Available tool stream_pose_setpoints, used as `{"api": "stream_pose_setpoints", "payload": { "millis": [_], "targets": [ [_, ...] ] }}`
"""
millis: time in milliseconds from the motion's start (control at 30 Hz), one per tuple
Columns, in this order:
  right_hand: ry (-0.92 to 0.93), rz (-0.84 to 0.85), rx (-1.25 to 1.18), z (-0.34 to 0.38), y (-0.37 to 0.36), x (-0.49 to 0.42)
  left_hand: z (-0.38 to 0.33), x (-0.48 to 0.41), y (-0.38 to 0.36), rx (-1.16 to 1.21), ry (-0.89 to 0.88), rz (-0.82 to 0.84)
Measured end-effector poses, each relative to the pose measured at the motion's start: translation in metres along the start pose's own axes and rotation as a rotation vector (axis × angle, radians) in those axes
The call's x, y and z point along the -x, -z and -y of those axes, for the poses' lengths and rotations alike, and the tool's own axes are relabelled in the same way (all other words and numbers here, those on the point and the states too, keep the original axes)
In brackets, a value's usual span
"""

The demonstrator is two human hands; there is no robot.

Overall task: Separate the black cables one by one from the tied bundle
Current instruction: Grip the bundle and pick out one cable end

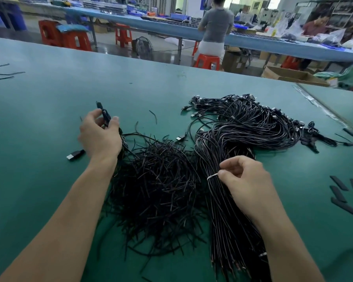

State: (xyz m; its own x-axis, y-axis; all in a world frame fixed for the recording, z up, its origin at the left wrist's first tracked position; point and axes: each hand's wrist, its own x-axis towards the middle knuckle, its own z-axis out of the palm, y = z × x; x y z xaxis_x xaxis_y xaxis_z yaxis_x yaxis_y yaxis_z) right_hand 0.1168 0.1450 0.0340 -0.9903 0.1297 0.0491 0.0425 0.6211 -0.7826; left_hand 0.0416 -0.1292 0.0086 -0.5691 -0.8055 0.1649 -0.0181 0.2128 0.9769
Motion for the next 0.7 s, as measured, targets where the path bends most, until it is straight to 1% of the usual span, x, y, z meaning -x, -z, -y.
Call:
{"api": "stream_pose_setpoints", "payload": {
  "millis": [67, 133, 200, 267, 300, 333, 367, 400, 433, 500, 533, 600, 700],
  "targets": [
    [-0.001, 0.026, 0.168, -0.002, -0.001, 0.003, 0.002, 0.003, 0.000, -0.059, -0.011, 0.013],
    [-0.029, 0.065, 0.229, -0.004, -0.002, 0.006, 0.000, 0.009, -0.001, -0.077, -0.010, 0.066],
    [-0.048, 0.064, 0.246, -0.003, -0.002, 0.007, -0.005, 0.013, -0.003, -0.197, -0.058, 0.097],
    [-0.061, 0.056, 0.256, -0.003, -0.001, 0.006, -0.017, 0.025, -0.003, -0.391, -0.201, 0.063],
    [-0.068, 0.055, 0.261, -0.003, 0.000, 0.005, -0.026, 0.034, -0.003, -0.431, -0.300, 0.049],
    [-0.074, 0.055, 0.266, -0.004, 0.000, 0.004, -0.033, 0.044, -0.003, -0.420, -0.398, 0.066],
    [-0.079, 0.054, 0.271, -0.004, 0.000, 0.004, -0.040, 0.054, -0.004, -0.371, -0.479, 0.132],
    [-0.083, 0.051, 0.278, -0.004, 0.000, 0.004, -0.046, 0.065, -0.004, -0.311, -0.537, 0.250],
    [-0.086, 0.047, 0.288, -0.004, -0.001, 0.004, -0.050, 0.076, -0.005, -0.271, -0.570, 0.403],
    [-0.091, 0.035, 0.305, -0.004, -0.003, 0.003, -0.053, 0.096, -0.008, -0.302, -0.615, 0.691],
    [-0.098, 0.029, 0.308, -0.004, -0.005, 0.003, -0.053, 0.105, -0.010, -0.346, -0.623, 0.796],
    [-0.111, 0.028, 0.316, -0.005, -0.006, 0.001, -0.047, 0.118, -0.015, -0.425, -0.621, 0.915],
    [-0.124, 0.050, 0.303, -0.006, -0.005, -0.001, -0.035, 0.129, -0.021, -0.567, -0.659, 0.983]
  ]
}}
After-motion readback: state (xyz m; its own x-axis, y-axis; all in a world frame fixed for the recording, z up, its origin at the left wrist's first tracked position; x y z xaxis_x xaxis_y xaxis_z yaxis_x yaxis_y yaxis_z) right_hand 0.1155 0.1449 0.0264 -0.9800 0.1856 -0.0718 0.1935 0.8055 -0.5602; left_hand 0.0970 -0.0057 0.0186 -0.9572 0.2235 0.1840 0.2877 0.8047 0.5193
